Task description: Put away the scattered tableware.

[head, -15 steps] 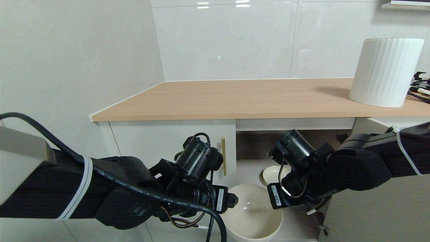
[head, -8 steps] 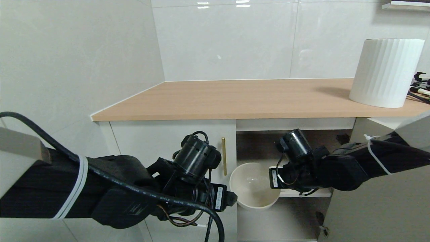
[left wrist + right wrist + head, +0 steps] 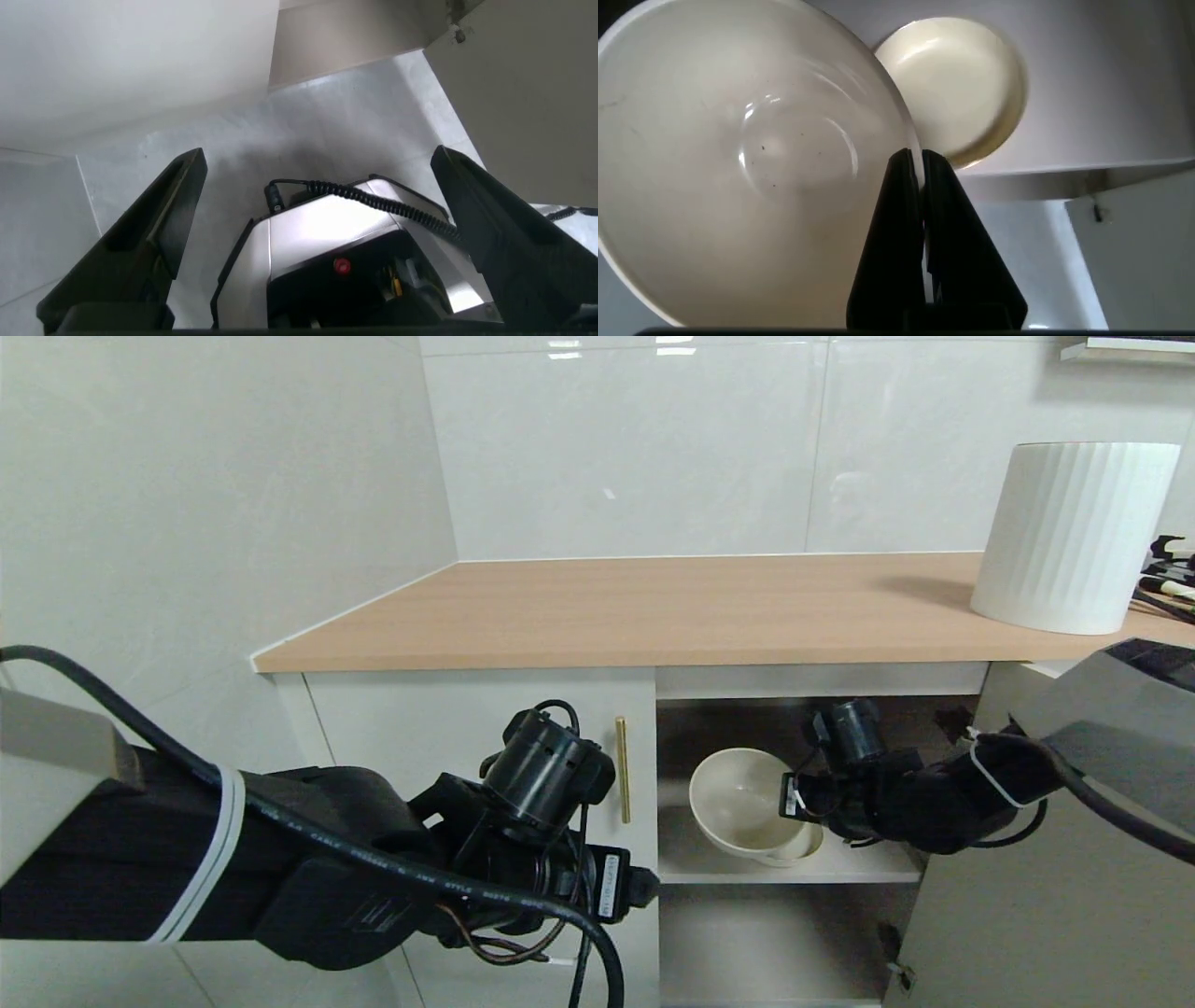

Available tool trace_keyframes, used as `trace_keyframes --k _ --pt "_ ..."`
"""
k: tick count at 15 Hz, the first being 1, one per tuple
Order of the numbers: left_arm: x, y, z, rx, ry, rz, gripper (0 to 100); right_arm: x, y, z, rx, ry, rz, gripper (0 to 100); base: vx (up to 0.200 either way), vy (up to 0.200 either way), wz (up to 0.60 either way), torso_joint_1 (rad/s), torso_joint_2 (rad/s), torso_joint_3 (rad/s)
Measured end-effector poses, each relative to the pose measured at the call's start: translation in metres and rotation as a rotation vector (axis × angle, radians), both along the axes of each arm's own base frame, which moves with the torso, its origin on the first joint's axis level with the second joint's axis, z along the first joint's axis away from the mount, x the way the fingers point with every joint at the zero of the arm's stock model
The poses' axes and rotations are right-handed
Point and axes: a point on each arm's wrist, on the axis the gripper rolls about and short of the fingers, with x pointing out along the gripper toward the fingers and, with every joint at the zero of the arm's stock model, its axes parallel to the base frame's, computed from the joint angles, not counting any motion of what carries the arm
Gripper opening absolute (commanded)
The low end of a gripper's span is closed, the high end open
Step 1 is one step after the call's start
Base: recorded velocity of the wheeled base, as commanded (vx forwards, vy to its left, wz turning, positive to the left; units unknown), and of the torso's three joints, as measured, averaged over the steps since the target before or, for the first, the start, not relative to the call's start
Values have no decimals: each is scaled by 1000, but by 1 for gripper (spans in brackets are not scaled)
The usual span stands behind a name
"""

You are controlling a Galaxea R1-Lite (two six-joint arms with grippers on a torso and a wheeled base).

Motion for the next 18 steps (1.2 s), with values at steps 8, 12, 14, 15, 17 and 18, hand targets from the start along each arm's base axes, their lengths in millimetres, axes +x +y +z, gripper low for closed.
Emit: trace_keyframes --k 8,12,14,15,17,18 --pt "0 0 0 6 -5 6 100 31 -31 -33 -39 -16 -121 0 0 0 0 0 0 0" --pt "0 0 0 7 -5 7 100 43 -40 -46 -43 -5 -147 0 0 0 0 0 0 0" --pt "0 0 0 7 -5 7 100 48 -39 -52 -45 -3 -150 0 0 0 0 0 0 0" --pt "0 0 0 7 -5 7 100 50 -39 -54 -46 -4 -151 0 0 0 0 0 0 0" --pt "0 0 0 7 -5 7 100 55 -41 -58 -60 -5 -149 0 0 0 0 0 0 0" --pt "0 0 0 7 -5 7 100 57 -43 -60 -67 -6 -160 0 0 0 0 0 0 0"
